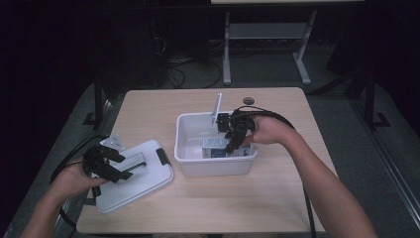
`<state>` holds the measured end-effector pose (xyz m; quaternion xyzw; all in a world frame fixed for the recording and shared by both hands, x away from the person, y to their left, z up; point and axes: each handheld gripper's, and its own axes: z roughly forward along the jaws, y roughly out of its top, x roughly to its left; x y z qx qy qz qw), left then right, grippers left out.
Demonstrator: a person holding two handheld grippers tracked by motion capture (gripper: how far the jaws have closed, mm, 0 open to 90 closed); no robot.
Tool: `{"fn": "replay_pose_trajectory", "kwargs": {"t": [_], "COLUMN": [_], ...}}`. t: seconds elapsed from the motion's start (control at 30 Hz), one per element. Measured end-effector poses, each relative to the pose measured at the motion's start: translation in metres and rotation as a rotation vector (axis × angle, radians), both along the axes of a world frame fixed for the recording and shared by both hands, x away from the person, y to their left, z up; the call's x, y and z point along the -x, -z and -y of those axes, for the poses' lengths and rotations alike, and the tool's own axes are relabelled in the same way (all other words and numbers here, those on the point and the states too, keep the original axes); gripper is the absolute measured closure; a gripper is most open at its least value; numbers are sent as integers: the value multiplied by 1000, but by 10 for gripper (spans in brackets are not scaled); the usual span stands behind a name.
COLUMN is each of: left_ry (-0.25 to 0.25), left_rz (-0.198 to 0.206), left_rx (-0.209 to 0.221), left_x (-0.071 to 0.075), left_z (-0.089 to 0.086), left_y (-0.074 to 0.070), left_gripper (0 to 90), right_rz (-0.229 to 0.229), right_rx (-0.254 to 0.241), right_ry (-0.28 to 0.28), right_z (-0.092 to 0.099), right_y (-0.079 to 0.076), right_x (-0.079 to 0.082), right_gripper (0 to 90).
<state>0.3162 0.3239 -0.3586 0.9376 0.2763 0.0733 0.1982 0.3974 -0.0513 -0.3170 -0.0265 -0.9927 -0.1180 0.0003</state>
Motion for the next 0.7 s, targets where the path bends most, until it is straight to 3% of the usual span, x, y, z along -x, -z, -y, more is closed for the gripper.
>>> {"fn": "replay_pose_trajectory", "kwargs": {"t": [0.7], "left_ry": [-3], "left_rz": [-4], "left_rx": [-6], "left_x": [1], "left_z": [-3], "left_y": [1], "left_gripper": [308], "right_rz": [-4], "right_rx": [29], "right_ry": [-11], "right_z": [-5], "right_y": [21], "right_x": [-2], "right_gripper": [552]}}
